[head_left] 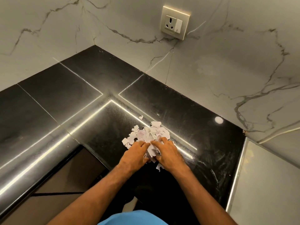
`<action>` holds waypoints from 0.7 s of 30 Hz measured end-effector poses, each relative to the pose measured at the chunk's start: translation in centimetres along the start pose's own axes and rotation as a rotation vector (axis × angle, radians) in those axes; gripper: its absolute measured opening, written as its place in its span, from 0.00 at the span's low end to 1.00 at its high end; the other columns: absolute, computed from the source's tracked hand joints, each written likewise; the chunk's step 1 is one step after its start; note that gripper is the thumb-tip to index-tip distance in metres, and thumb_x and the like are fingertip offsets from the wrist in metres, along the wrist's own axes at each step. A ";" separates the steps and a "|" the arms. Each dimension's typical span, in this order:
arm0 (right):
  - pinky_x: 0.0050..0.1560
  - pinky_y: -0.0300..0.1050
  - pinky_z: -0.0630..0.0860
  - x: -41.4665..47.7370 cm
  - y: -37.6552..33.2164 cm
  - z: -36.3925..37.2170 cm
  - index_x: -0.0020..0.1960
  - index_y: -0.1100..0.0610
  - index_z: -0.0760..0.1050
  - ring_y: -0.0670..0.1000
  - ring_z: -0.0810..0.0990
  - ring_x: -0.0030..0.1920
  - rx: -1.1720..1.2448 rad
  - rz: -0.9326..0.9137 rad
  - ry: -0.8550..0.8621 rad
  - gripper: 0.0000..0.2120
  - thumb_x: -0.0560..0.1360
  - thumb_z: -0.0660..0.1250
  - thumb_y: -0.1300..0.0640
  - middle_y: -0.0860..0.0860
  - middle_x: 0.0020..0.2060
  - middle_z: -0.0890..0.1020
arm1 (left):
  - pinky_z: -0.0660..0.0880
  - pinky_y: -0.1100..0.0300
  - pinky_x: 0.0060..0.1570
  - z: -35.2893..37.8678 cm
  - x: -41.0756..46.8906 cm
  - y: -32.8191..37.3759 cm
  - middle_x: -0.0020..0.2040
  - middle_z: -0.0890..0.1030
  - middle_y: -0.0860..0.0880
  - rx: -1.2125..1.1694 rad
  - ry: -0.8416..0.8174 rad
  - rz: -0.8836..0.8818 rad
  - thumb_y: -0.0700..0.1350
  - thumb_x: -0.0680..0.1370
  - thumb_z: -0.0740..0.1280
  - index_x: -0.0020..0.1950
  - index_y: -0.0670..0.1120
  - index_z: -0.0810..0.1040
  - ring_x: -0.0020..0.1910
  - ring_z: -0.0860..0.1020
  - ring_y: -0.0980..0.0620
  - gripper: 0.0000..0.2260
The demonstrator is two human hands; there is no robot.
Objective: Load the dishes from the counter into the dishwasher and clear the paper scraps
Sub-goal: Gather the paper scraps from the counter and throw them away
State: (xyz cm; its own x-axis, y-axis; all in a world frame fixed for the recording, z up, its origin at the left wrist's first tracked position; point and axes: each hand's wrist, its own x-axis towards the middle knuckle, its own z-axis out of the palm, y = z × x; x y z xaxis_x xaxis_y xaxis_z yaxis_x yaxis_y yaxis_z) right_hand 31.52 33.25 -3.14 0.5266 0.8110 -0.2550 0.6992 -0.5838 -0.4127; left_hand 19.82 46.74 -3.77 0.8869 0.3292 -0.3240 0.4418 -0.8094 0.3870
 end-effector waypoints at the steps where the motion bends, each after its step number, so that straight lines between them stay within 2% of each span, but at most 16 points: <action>1: 0.67 0.52 0.74 0.2 0.0 0.1 0.76 0.41 0.68 0.51 0.69 0.68 -0.009 -0.003 0.004 0.27 0.79 0.71 0.51 0.49 0.70 0.69 | 0.72 0.50 0.69 0.0 0.1 -0.1 0.74 0.68 0.51 -0.018 0.012 -0.001 0.52 0.80 0.69 0.79 0.52 0.65 0.72 0.66 0.52 0.28; 6: 0.57 0.49 0.77 0.7 -0.3 0.4 0.69 0.45 0.78 0.51 0.73 0.58 -0.009 0.005 0.055 0.17 0.81 0.68 0.51 0.48 0.53 0.75 | 0.75 0.53 0.61 0.2 1.2 -0.1 0.60 0.77 0.49 -0.058 0.067 -0.013 0.46 0.81 0.68 0.64 0.48 0.78 0.60 0.75 0.50 0.12; 10: 0.51 0.44 0.78 0.9 -0.7 0.5 0.65 0.50 0.82 0.50 0.75 0.52 -0.032 -0.020 0.090 0.13 0.82 0.66 0.54 0.49 0.49 0.77 | 0.75 0.55 0.55 -0.4 2.0 0.2 0.54 0.81 0.46 -0.038 0.070 -0.042 0.43 0.81 0.66 0.60 0.46 0.82 0.54 0.79 0.47 0.09; 13: 0.47 0.47 0.82 1.1 -0.9 0.8 0.59 0.51 0.83 0.49 0.77 0.46 -0.063 -0.006 0.120 0.09 0.83 0.66 0.54 0.49 0.46 0.76 | 0.77 0.54 0.56 -0.8 2.4 0.3 0.51 0.83 0.47 -0.101 0.092 -0.087 0.41 0.80 0.67 0.57 0.47 0.84 0.52 0.81 0.47 0.09; 16: 0.43 0.48 0.81 0.9 -0.7 0.6 0.58 0.50 0.83 0.49 0.77 0.43 -0.020 -0.013 0.197 0.12 0.84 0.61 0.55 0.48 0.46 0.76 | 0.78 0.58 0.55 -1.2 2.6 0.5 0.49 0.85 0.51 -0.255 0.141 -0.132 0.43 0.79 0.68 0.56 0.49 0.85 0.50 0.82 0.53 0.09; 21: 0.41 0.37 0.74 -0.5 -0.6 -2.0 0.59 0.48 0.83 0.45 0.75 0.42 0.138 -0.003 0.327 0.10 0.83 0.65 0.53 0.45 0.46 0.75 | 0.79 0.67 0.53 -2.2 2.1 1.7 0.48 0.86 0.57 -0.662 0.257 -0.102 0.44 0.79 0.73 0.57 0.51 0.86 0.47 0.83 0.63 0.08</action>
State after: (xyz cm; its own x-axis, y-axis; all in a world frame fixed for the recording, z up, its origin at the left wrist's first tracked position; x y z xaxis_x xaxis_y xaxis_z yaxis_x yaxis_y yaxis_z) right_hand 31.79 33.18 -1.03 0.6675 0.7440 0.0304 0.6405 -0.5529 -0.5331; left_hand 22.69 47.12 -1.89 0.8046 0.5577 -0.2041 0.4408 -0.3307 0.8345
